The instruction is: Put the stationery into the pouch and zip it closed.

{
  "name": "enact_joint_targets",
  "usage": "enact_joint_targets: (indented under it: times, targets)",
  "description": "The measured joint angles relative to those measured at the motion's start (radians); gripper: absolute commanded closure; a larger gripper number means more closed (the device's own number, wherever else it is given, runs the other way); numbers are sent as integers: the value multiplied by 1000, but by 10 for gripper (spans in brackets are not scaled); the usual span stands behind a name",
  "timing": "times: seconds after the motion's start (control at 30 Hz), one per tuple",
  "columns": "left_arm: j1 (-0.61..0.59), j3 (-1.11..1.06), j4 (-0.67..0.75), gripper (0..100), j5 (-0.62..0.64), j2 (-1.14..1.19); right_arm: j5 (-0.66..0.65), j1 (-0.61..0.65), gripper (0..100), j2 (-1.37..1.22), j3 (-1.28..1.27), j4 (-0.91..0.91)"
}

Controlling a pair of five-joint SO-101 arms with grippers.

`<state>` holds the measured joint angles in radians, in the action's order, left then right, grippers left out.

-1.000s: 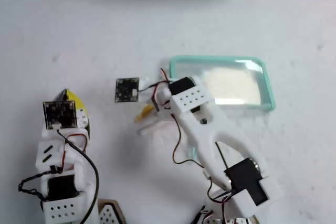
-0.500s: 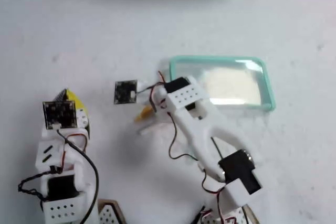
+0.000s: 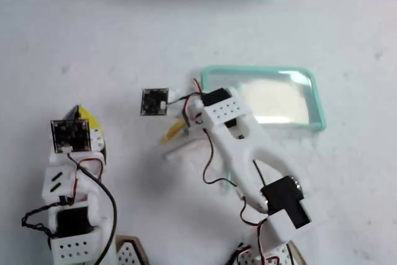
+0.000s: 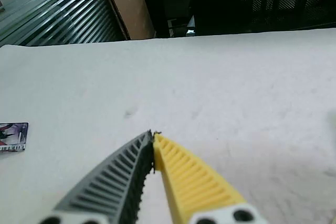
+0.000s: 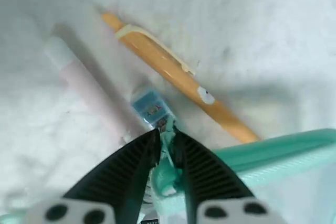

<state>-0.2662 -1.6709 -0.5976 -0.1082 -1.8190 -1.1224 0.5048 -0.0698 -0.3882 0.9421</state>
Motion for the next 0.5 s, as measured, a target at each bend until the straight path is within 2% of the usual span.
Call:
enact_joint_targets:
  times: [0.2, 0.5]
  targets:
    - [0, 0, 0, 976, 0, 0, 2, 0, 981, 3, 40, 0]
    - [0, 0, 0, 976, 0, 0, 110, -3, 981, 201, 84, 0]
